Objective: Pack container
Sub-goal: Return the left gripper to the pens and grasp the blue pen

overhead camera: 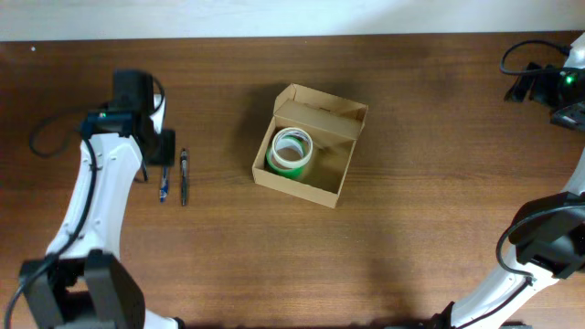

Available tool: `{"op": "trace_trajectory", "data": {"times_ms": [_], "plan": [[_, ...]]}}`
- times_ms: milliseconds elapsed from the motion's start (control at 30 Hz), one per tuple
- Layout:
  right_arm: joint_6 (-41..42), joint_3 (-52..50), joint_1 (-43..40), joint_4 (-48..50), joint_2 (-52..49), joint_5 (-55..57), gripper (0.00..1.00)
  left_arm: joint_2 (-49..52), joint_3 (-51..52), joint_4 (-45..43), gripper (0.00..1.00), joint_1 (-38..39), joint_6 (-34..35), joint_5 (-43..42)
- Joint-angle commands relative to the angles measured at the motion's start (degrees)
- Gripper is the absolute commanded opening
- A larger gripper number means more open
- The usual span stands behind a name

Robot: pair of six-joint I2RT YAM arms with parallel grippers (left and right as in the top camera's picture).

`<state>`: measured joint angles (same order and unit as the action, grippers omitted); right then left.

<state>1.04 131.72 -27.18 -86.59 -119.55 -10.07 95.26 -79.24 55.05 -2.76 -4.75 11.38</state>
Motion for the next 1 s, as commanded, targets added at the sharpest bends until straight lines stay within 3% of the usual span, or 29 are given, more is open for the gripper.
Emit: {"op": "trace_trajectory", "data": {"times_ms": [0,433,767,967], "plan": [[-0.1,-0.3,0.2,0.0,0.1,-0.5,0.99,3.4,5.0,-1.7,0.54,-2.5,3.8,-5.4],[-0.1,-0.3,0.2,0.0,0.1,-0.5,0.99,15.4,5.0,-5.0,0.54,-4.0,0.0,-5.8],[-0.1,-0.3,0.2,0.0,0.1,-0.5,0.99,17.6,5.0,-7.9,0.47,-5.0,-0.6,-5.8],[-0.1,-0.3,0.2,0.0,0.1,-0.5,0.99,17.6,5.0,-8.7,0.43,-6.3,-6.6,-5.8]]}}
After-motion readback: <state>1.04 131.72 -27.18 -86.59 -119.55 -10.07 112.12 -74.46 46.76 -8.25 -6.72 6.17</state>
